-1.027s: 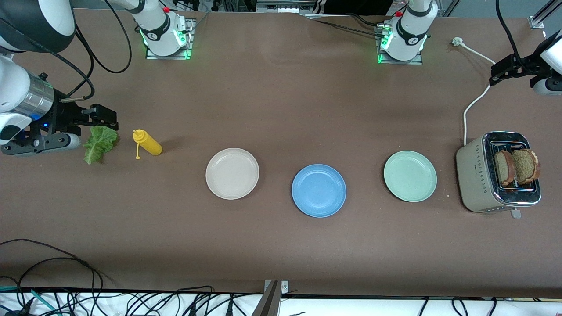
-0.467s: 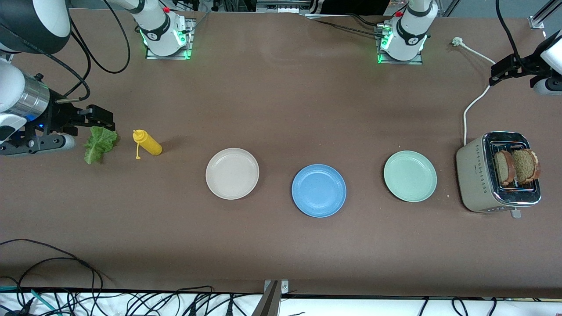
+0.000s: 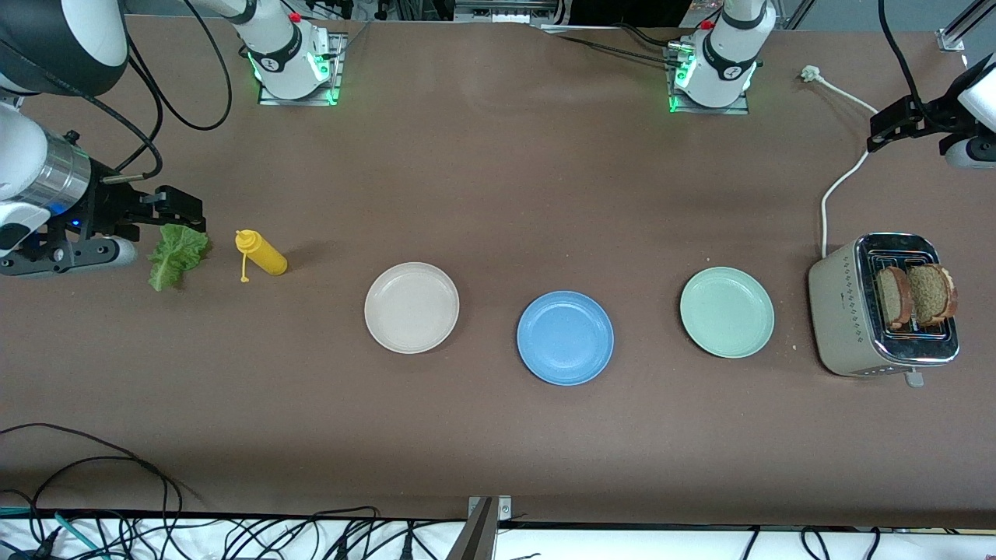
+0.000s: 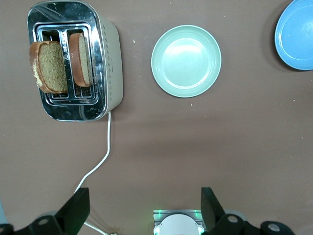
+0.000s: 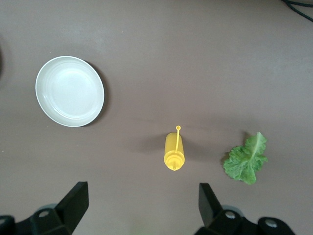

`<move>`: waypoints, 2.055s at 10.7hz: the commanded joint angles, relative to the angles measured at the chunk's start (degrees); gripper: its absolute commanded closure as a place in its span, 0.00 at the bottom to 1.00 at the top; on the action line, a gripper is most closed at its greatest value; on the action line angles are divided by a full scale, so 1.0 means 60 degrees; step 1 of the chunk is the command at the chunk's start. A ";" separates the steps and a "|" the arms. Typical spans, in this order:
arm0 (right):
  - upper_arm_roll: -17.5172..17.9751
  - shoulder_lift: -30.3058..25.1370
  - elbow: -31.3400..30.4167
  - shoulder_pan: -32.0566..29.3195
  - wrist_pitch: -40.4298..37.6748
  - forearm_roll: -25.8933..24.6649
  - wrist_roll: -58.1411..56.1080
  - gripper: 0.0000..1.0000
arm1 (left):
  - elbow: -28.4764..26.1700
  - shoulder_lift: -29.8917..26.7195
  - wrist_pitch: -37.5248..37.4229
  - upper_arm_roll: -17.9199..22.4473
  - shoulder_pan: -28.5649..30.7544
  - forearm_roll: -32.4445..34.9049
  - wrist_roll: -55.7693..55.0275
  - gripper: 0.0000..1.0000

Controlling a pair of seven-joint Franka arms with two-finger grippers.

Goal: Make sandwich in blue plate with both arms

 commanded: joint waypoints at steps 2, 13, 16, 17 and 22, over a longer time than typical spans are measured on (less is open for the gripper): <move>0.0032 -0.0014 0.0045 0.0007 0.0030 0.0069 0.0084 0.00 | 0.0185 0.0036 -0.0185 0.0005 -0.0003 -0.0007 0.0154 0.00; 0.0032 -0.0014 0.0045 0.0007 0.0030 0.0055 0.0084 0.00 | 0.0200 0.0050 -0.0156 -0.0083 0.0070 0.0009 0.0139 0.00; 0.0032 -0.0014 0.0030 0.0007 0.0030 0.0054 0.0084 0.00 | 0.0214 0.0415 -0.0024 -0.0039 0.0085 0.0125 0.0139 0.00; 0.0032 -0.0014 0.0030 0.0007 0.0030 0.0054 0.0084 0.00 | 0.0214 0.0649 0.0165 -0.0010 0.0187 0.0139 0.0125 0.00; 0.0032 -0.0014 0.0045 0.0007 0.0030 0.0054 0.0055 0.00 | 0.0214 0.1352 0.0896 -0.0010 0.1474 0.0183 0.0139 0.00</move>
